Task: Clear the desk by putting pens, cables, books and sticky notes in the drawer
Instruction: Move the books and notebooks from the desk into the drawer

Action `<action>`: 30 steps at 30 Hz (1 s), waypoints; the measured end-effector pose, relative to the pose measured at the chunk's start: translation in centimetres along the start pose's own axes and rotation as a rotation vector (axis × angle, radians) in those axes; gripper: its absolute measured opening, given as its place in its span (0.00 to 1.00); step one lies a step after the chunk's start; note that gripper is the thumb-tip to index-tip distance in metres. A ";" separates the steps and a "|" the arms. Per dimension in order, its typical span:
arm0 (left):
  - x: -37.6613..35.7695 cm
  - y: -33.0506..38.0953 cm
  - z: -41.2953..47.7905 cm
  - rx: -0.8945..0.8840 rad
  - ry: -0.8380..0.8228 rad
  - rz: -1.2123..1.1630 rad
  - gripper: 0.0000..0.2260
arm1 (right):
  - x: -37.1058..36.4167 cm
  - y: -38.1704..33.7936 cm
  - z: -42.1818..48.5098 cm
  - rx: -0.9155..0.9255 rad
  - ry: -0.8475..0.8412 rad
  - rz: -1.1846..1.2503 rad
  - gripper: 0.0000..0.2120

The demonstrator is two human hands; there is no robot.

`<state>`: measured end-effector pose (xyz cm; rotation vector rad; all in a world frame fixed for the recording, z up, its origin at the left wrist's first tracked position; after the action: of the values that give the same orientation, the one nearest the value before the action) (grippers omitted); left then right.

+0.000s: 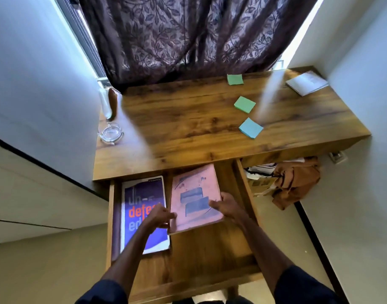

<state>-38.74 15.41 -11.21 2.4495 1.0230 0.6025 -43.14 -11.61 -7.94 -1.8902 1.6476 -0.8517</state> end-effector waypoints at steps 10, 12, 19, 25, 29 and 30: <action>-0.9 -4.3 3.9 -0.063 0.026 0.344 0.12 | -1.5 6.1 4.9 -0.173 0.128 -0.358 0.25; -1.0 -5.5 5.5 -0.067 0.050 0.432 0.16 | -2.1 6.8 5.4 -0.222 0.089 -0.416 0.28; -1.4 -5.2 3.1 -0.085 0.041 0.683 0.24 | -4.1 10.3 2.1 -0.359 0.160 -0.649 0.43; -2.6 -5.6 3.3 -0.095 0.015 0.801 0.34 | -5.5 11.2 3.0 -0.422 0.178 -0.453 0.44; -3.4 -5.8 3.7 -0.085 0.001 0.814 0.42 | -6.0 11.3 3.2 -0.483 0.226 -0.253 0.47; -3.5 -5.8 3.7 -0.082 -0.002 0.811 0.42 | -6.0 11.2 3.2 -0.485 0.237 -0.214 0.46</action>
<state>-42.23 15.83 -18.09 2.7280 -0.0526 0.8508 -48.95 -7.51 -18.96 -2.4062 1.9543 -0.8386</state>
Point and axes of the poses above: each hand's wrist, its own z-axis towards the middle knuckle, its own x-axis out of the back of the hand, y = z × x, the point moved 7 cm from there along z, towards the middle knuckle, and after that the axes turned 8 degrees about -y, right-handed, at the moved point
